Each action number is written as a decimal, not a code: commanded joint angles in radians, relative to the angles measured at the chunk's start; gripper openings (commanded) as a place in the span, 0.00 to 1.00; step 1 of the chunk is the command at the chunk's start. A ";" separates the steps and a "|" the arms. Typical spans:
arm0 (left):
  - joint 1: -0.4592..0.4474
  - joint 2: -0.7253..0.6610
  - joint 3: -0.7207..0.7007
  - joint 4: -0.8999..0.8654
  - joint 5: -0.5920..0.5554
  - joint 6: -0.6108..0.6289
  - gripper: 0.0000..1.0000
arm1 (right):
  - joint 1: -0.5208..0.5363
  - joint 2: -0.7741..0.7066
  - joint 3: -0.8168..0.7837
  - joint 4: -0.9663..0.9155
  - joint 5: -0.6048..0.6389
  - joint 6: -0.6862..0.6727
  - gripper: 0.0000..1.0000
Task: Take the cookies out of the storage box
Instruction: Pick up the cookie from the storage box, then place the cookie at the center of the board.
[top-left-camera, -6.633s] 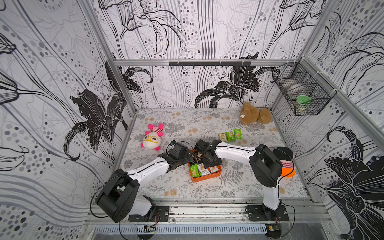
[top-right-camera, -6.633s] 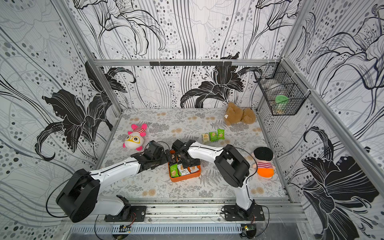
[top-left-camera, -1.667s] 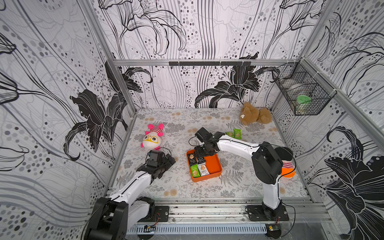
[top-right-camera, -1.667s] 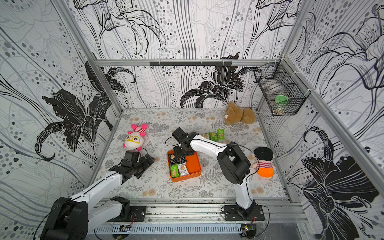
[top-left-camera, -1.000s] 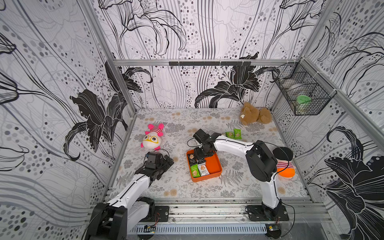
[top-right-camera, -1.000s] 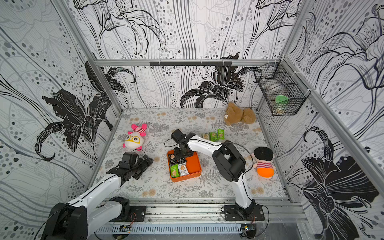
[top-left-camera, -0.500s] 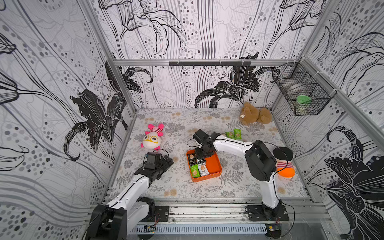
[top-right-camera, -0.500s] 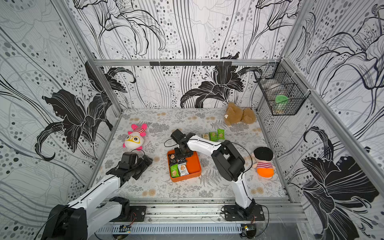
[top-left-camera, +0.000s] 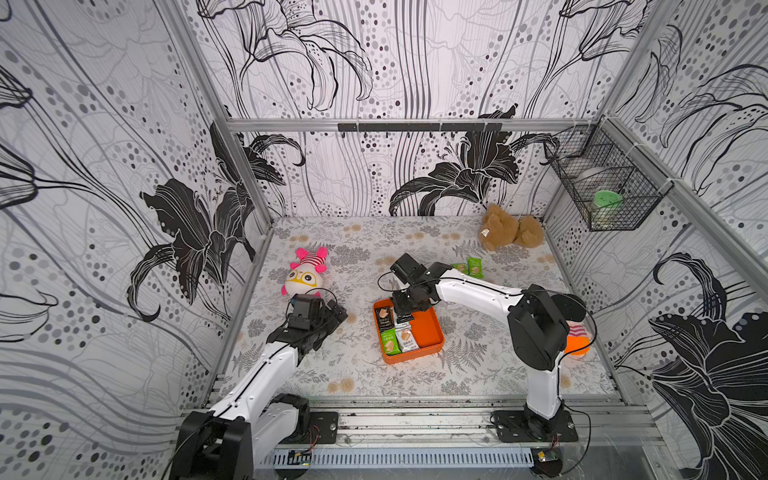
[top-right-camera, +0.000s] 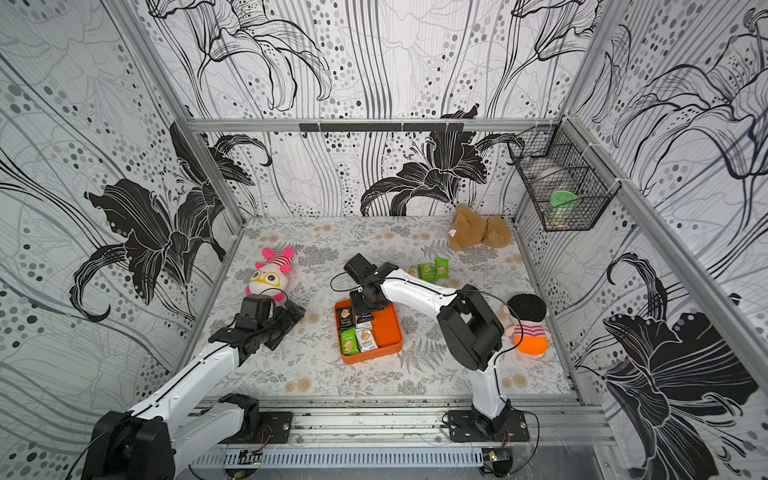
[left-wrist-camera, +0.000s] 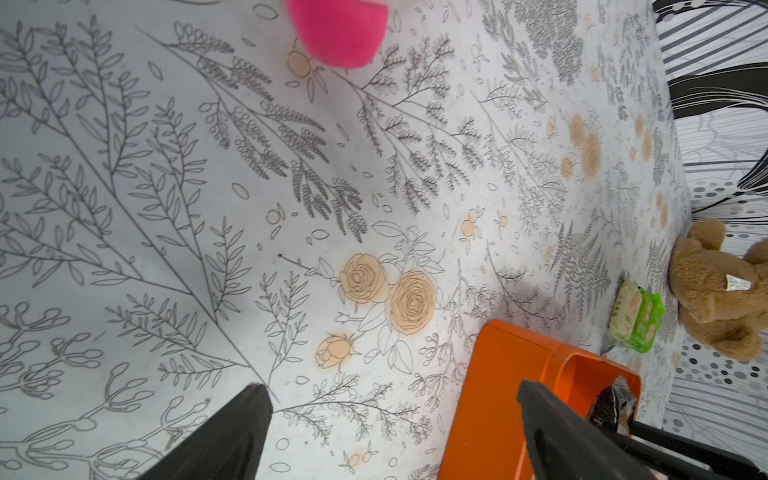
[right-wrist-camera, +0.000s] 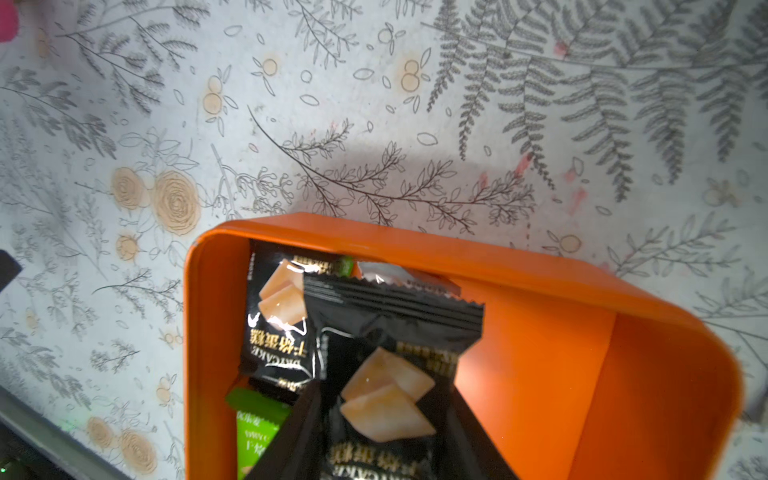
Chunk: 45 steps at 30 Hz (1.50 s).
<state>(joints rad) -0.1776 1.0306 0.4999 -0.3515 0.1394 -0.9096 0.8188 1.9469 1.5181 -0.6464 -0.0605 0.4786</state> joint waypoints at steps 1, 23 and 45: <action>-0.037 0.023 0.055 0.014 -0.019 -0.013 0.97 | 0.007 -0.074 -0.036 0.001 0.001 0.016 0.41; -0.360 0.344 0.313 0.038 -0.065 -0.022 0.97 | -0.325 -0.377 -0.284 -0.069 0.128 -0.164 0.41; -0.419 0.279 0.260 -0.024 -0.170 -0.015 0.97 | -0.550 -0.035 -0.133 -0.017 0.068 -0.352 0.43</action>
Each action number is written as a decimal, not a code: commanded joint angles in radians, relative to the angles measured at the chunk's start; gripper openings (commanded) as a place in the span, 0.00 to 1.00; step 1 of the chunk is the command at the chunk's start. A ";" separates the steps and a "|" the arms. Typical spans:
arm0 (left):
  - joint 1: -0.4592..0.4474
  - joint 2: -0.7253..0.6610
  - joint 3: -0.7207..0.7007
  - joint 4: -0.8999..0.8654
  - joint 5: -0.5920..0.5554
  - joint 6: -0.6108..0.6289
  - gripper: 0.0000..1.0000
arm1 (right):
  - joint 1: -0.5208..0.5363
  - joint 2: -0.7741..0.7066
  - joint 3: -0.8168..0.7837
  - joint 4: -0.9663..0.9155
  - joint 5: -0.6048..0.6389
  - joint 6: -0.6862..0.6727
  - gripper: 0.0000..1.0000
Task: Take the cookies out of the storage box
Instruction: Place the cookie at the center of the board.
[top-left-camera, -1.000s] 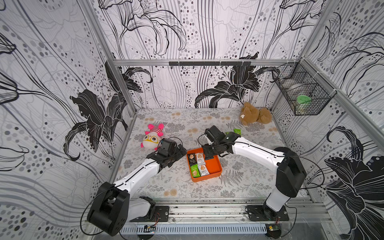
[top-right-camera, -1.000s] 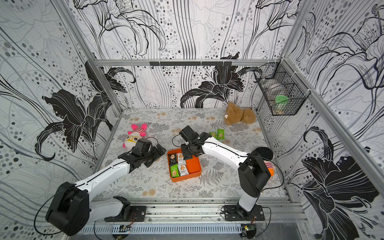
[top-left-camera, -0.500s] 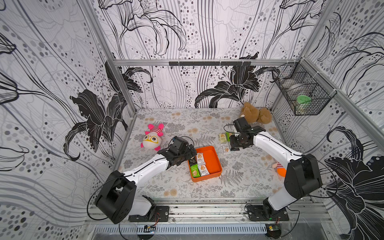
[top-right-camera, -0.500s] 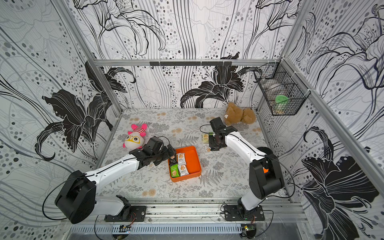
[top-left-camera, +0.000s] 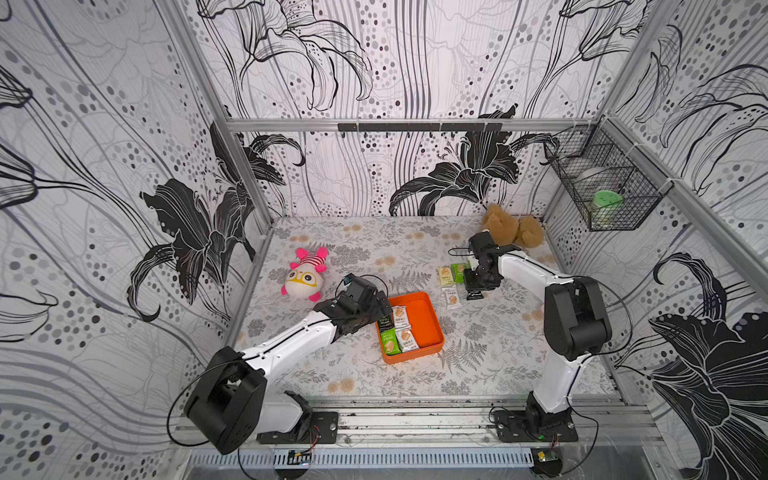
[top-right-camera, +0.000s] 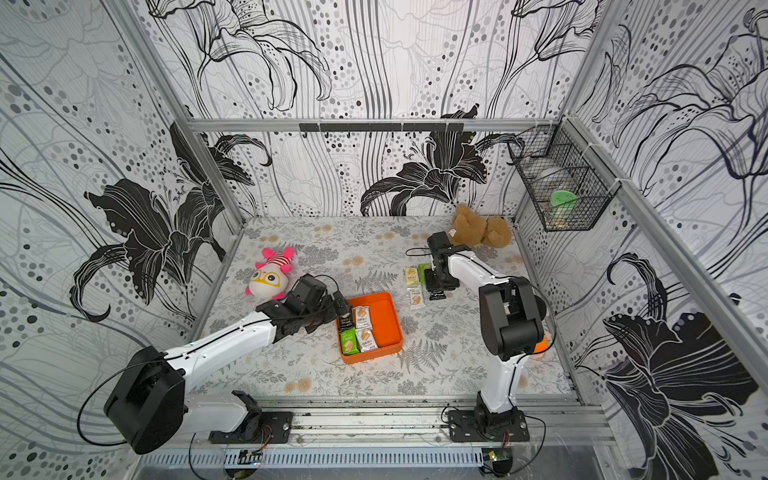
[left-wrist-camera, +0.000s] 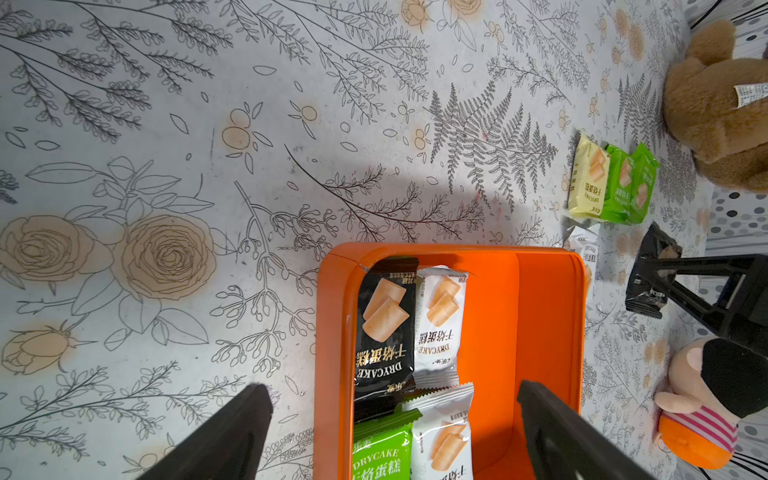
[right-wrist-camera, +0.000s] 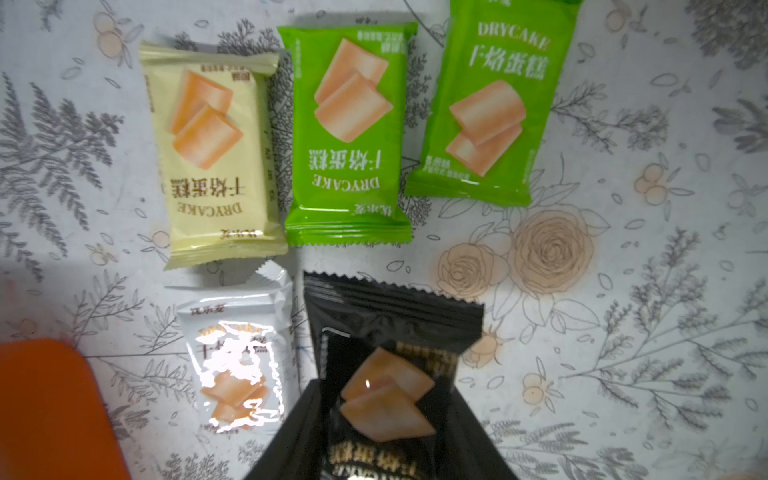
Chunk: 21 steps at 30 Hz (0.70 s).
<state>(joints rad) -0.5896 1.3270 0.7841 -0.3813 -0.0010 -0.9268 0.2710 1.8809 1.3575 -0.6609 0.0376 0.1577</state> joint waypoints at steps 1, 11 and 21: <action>-0.006 -0.019 -0.033 0.013 -0.029 0.000 0.97 | -0.004 0.041 0.029 -0.002 -0.037 -0.032 0.42; -0.006 -0.047 -0.067 0.013 -0.068 -0.007 0.97 | -0.002 0.078 0.031 0.014 -0.081 -0.041 0.44; -0.002 -0.075 -0.091 0.012 -0.086 -0.003 0.97 | -0.002 -0.011 0.040 -0.026 -0.060 -0.001 0.65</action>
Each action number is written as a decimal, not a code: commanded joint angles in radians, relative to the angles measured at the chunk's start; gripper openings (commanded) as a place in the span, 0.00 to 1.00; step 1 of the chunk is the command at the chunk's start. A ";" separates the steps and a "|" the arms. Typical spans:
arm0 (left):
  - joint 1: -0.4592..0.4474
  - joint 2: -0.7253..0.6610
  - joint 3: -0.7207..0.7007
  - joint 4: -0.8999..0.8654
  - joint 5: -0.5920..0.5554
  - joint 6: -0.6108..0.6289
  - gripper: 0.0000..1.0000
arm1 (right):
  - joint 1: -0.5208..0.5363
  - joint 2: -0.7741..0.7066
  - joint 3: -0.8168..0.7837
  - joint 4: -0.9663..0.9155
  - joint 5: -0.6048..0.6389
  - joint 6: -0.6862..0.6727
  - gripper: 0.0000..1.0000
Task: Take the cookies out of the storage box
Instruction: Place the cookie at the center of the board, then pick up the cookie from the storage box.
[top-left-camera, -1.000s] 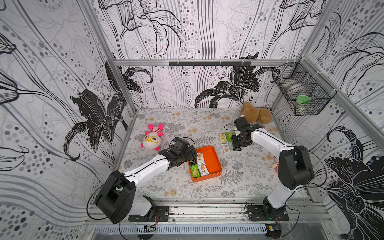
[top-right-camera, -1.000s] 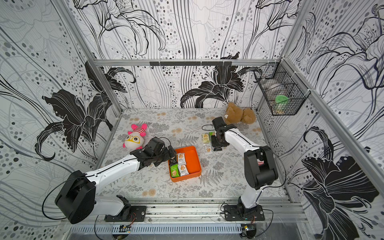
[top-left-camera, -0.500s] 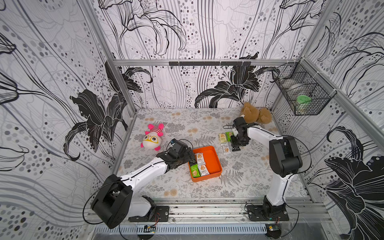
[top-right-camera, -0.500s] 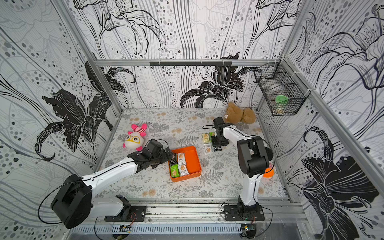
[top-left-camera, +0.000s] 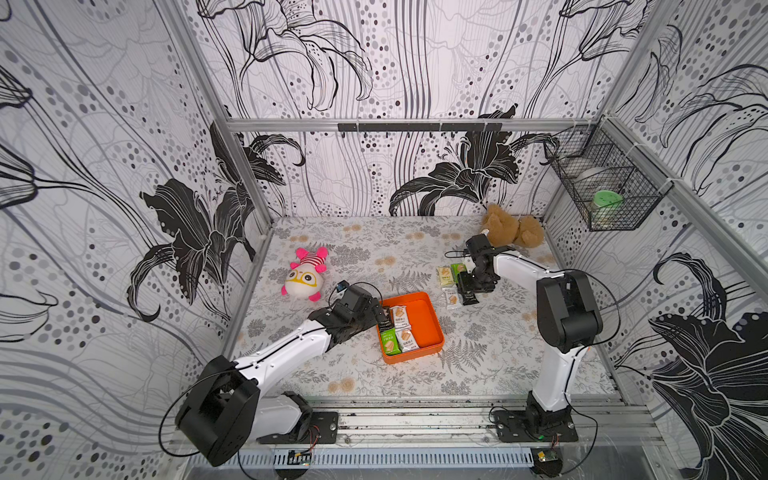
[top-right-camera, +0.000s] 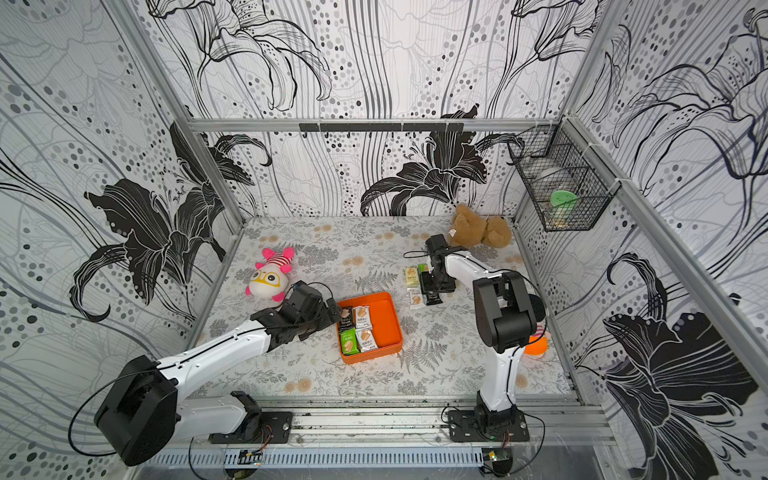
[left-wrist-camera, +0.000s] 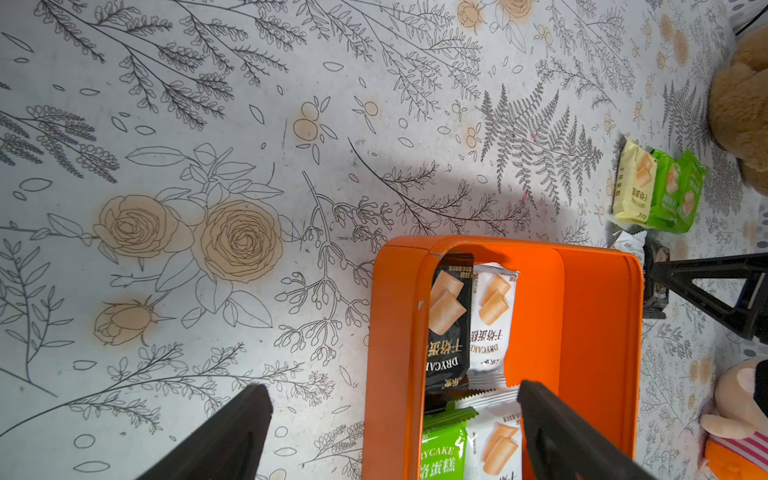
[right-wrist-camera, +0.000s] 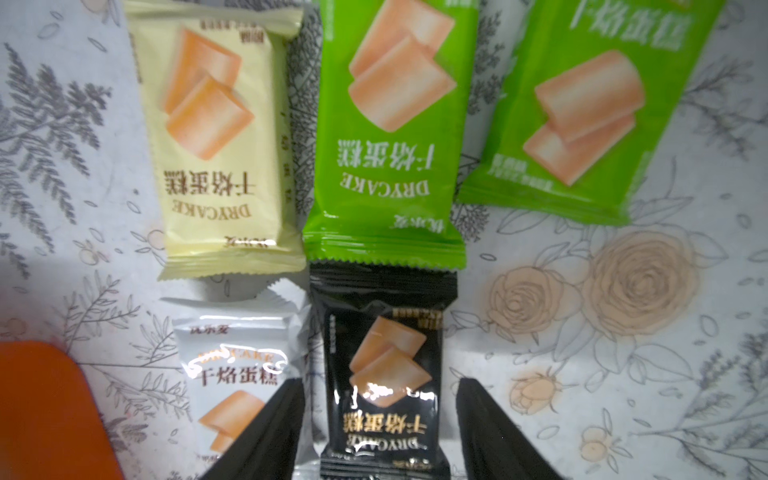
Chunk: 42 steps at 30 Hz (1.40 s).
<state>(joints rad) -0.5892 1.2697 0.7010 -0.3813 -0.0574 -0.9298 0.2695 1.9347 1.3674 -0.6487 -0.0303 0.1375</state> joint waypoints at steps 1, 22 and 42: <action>0.000 -0.020 -0.009 0.015 -0.030 0.003 0.97 | -0.001 -0.086 0.032 -0.046 0.010 0.035 0.65; 0.247 -0.117 -0.217 0.144 0.123 -0.012 0.97 | 0.326 -0.349 -0.083 0.037 -0.112 0.333 0.66; 0.330 -0.222 -0.278 0.116 0.124 0.011 0.97 | 0.577 -0.031 0.066 0.083 0.050 0.482 0.67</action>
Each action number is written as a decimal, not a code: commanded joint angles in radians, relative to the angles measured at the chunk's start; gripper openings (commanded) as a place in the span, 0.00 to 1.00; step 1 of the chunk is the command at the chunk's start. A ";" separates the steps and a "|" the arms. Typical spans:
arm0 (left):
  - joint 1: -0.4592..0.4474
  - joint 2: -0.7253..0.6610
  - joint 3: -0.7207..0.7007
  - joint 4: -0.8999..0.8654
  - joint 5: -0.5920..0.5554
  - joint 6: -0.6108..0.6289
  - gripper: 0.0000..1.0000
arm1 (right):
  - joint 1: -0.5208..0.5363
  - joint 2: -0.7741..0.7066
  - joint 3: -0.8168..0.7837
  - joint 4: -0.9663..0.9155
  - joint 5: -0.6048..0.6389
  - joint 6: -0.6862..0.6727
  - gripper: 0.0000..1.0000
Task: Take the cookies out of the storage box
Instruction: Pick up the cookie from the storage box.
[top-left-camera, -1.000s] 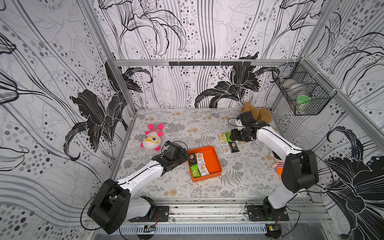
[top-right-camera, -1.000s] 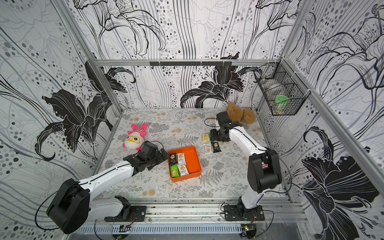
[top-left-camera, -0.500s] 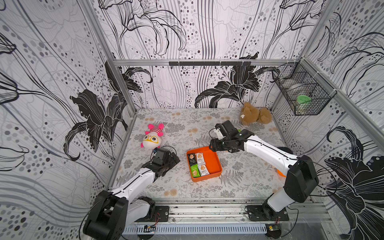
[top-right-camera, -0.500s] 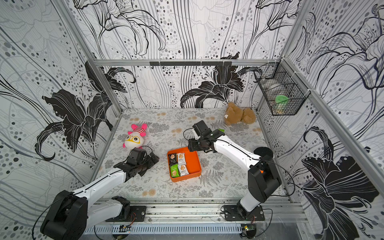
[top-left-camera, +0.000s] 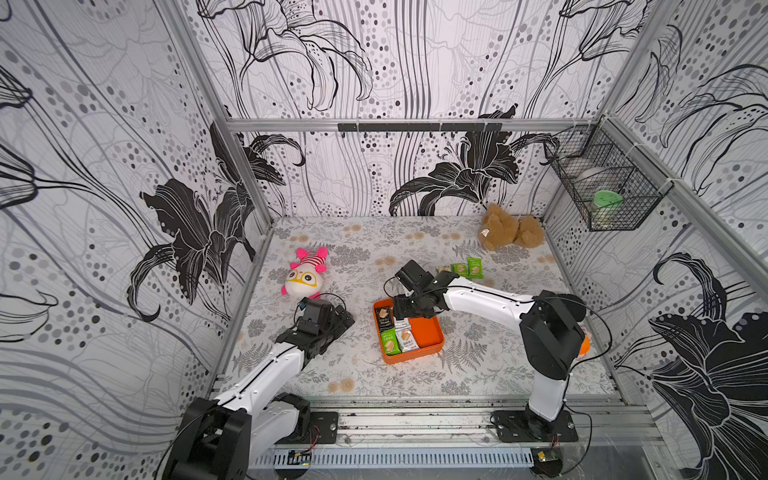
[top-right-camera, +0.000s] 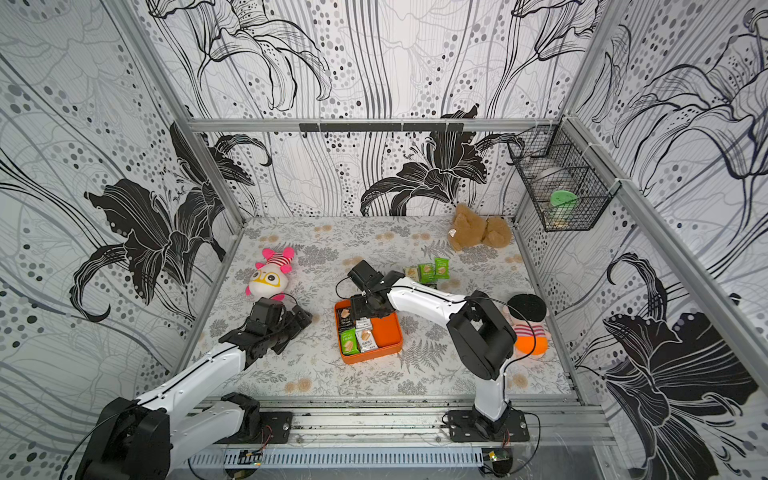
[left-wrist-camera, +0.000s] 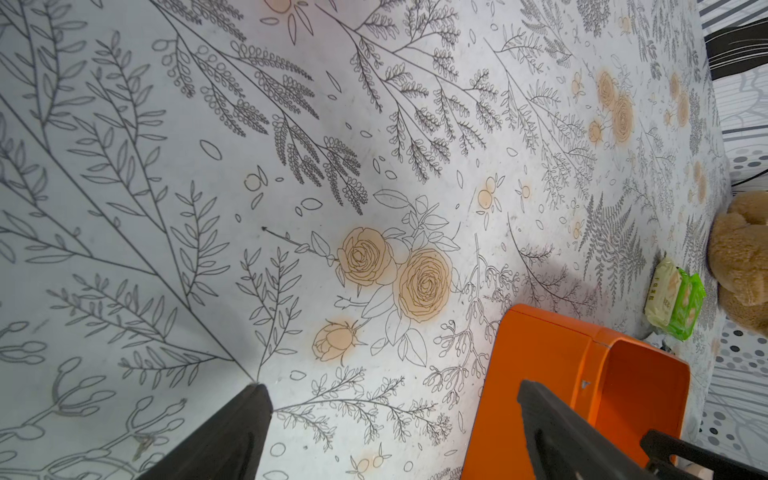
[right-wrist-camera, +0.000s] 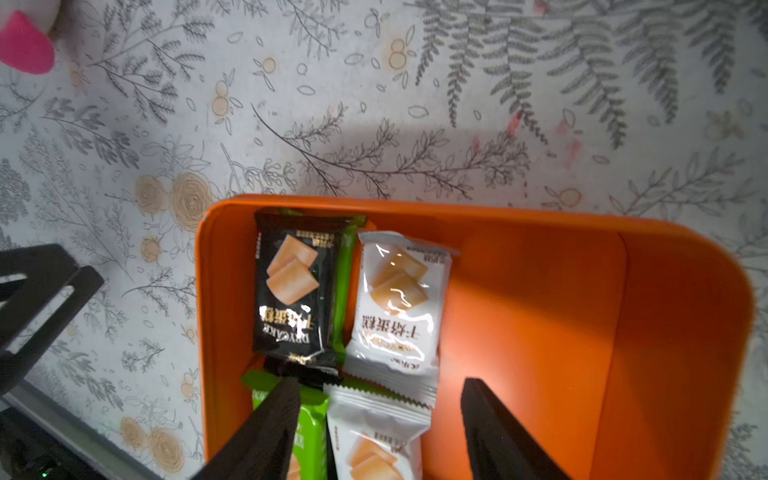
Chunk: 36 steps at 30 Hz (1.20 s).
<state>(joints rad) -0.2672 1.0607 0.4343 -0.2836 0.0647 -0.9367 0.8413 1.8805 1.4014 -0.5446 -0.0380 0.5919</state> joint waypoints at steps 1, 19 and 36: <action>0.008 -0.013 -0.011 0.015 0.001 0.020 0.97 | 0.005 0.034 0.040 -0.028 0.069 0.028 0.67; 0.011 -0.037 -0.008 -0.019 -0.011 0.064 0.97 | 0.016 0.177 0.145 -0.085 0.099 0.045 0.66; 0.013 -0.031 0.017 -0.035 -0.018 0.090 0.97 | 0.016 0.250 0.212 -0.152 0.133 0.042 0.61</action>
<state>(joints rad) -0.2607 1.0264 0.4343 -0.3195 0.0631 -0.8734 0.8528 2.1139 1.5894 -0.6586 0.0731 0.6247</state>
